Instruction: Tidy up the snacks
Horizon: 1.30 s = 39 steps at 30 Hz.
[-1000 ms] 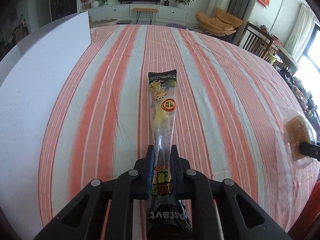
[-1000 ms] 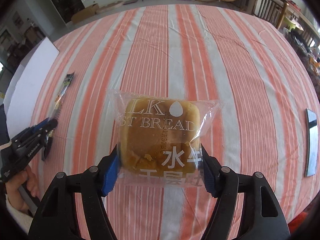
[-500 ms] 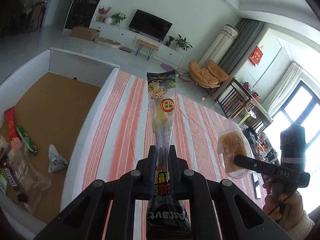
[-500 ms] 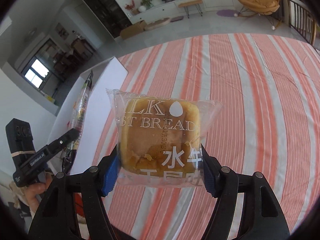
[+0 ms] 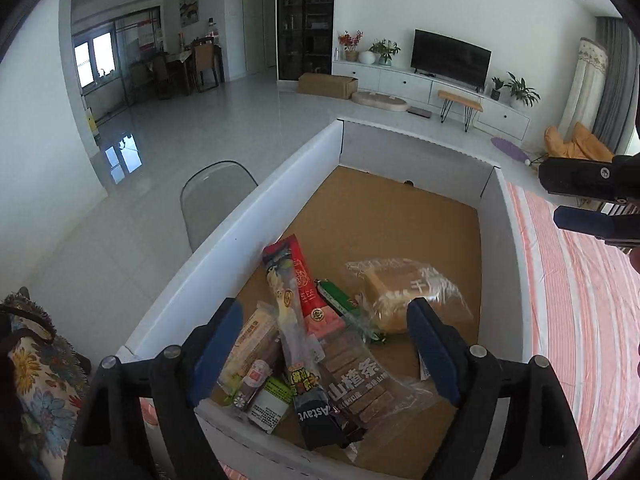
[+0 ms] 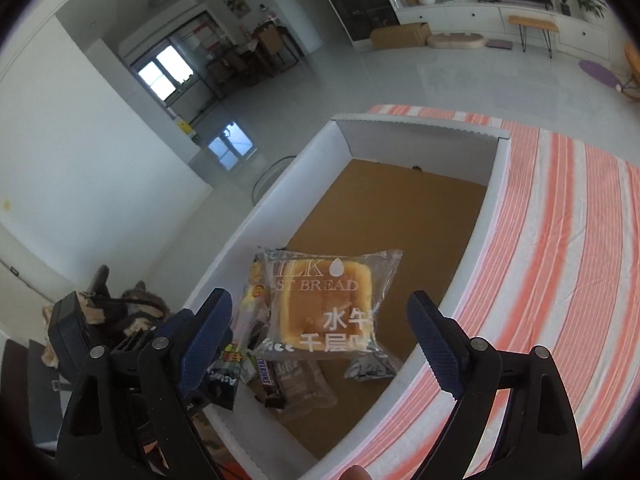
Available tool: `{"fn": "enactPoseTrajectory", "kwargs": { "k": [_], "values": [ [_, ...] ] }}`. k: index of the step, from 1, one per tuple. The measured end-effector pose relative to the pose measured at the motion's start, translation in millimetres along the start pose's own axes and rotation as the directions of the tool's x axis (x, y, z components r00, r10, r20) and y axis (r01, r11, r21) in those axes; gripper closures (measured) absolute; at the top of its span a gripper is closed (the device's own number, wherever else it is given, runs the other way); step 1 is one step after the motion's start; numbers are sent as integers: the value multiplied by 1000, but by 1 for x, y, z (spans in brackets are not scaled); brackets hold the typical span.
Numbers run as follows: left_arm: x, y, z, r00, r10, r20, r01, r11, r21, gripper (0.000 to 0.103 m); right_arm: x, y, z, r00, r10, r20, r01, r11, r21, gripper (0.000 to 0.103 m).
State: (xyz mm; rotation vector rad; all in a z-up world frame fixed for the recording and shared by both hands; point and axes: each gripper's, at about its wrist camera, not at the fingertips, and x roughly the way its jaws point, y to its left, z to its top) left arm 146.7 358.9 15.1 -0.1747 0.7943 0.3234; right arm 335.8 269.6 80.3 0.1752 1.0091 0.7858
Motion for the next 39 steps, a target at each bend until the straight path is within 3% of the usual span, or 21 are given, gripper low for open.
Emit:
{"fn": "enactPoseTrajectory", "kwargs": {
  "k": [3,7,9,12,18,25,33,39],
  "values": [
    [-2,-2,-5,999,30,20,-30,1000,-3,16,-5,1,-3,999,12,30,-11,1000,-14,12],
    [-20,-25,-4,991,99,92,-101,995,9,11,-22,7,-14,996,-73,60,79,990,-117,12],
    [-34,-35,-7,980,140,140,-142,990,-2,0,-27,8,-21,991,-116,66,126,976,-175,12],
    [-49,-42,-8,954,215,211,-210,977,-44,0,-33,13,-34,982,-178,71,190,949,-252,12],
    [-49,-35,-11,985,141,103,-131,987,-93,0,-41,16,-48,970,-237,63,244,919,-308,12],
    [-57,-45,-19,971,212,113,-204,975,-84,0,-45,17,-53,967,-251,41,251,919,-305,12],
    [-60,-37,-21,967,232,108,-220,969,-112,0,-39,30,-57,949,-307,74,313,883,-351,12],
    [-66,-37,-22,953,268,138,-255,961,-104,0,-42,33,-59,955,-276,112,298,882,-365,12]
  ]
}}
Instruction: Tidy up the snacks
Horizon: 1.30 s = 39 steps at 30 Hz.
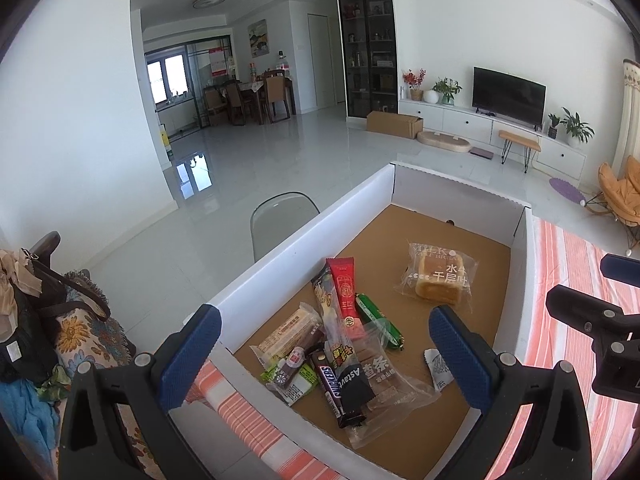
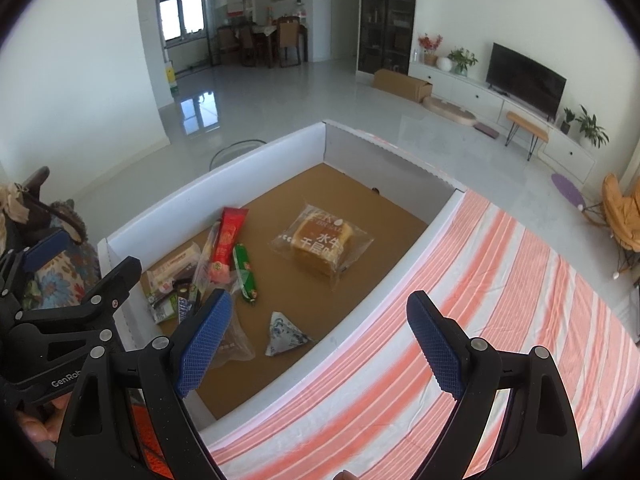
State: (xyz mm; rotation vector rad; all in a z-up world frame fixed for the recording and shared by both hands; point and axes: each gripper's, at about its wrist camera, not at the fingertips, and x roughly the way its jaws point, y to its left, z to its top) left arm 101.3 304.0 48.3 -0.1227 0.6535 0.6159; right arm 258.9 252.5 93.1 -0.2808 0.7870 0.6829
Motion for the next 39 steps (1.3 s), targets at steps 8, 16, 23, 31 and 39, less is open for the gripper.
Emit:
{"fn": "enactPoseTrajectory", "kwargs": {
  "k": [8,16,23,31,39],
  "values": [
    [-8,-3,4,1000,-6,0,6,999,33,0,-5,8,9,999,32,-14,-32,999,-4,12],
    [-7,2,5,999,-17,-47,18,1000,12,0,5,8,8,998,51,-47,-49,998,43,12],
    [-1,7,10,987,-86,-133,81,996,-40,0,3,14,15,999,30,-39,-29,999,14,12],
    [-4,21,13,985,-87,-152,75,994,-83,0,0,18,24,999,17,-35,-17,1000,-17,12],
    [-5,29,14,992,-24,-126,15,997,-71,0,8,18,24,999,7,-53,-7,1000,-9,12]
  ]
}}
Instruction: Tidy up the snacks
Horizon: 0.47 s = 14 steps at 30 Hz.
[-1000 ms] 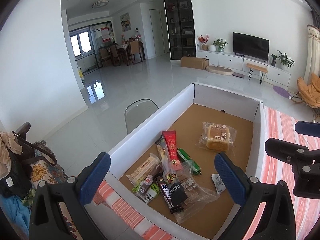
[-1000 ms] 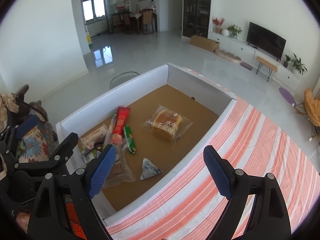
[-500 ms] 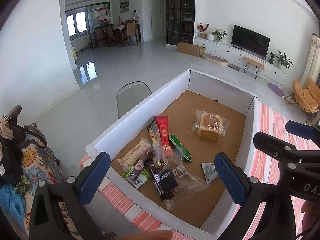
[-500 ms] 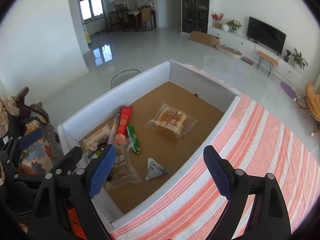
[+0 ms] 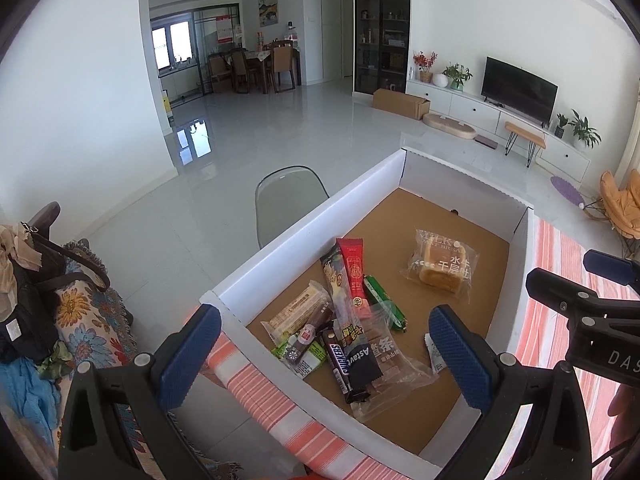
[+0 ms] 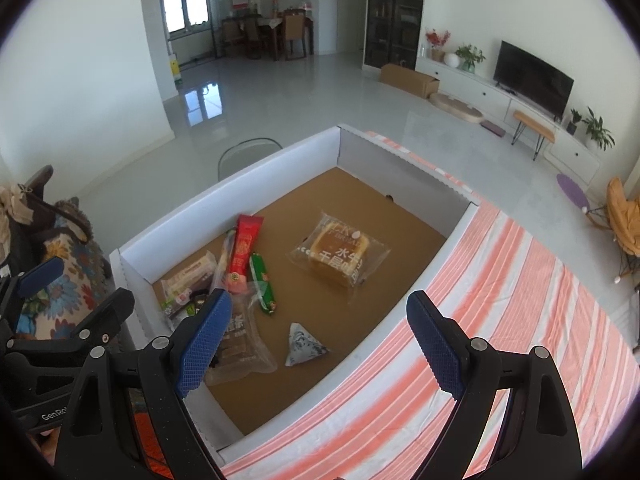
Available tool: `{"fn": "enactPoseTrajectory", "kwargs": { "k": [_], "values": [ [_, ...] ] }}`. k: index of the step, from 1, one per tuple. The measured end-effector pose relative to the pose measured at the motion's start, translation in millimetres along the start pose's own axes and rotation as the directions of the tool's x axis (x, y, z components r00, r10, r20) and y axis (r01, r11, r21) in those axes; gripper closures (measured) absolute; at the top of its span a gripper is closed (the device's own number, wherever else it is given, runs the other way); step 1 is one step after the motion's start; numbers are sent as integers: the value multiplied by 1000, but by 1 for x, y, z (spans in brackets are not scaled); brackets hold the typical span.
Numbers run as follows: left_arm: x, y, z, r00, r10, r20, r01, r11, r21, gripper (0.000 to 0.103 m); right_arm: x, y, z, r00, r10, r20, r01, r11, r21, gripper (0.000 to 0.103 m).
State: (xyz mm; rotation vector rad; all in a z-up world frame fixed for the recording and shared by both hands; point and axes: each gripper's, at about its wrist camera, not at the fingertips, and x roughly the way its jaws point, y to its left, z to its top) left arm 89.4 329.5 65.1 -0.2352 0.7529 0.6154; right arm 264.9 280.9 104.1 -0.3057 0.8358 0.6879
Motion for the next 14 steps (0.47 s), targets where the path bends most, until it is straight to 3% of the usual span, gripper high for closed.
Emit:
{"fn": "enactPoseTrajectory", "kwargs": {
  "k": [14],
  "values": [
    [6,5,0,1000,6,4,-6,1000,-6,0,14,-3,-2,1000,-8,-24,8,1000,11,12]
  ]
}}
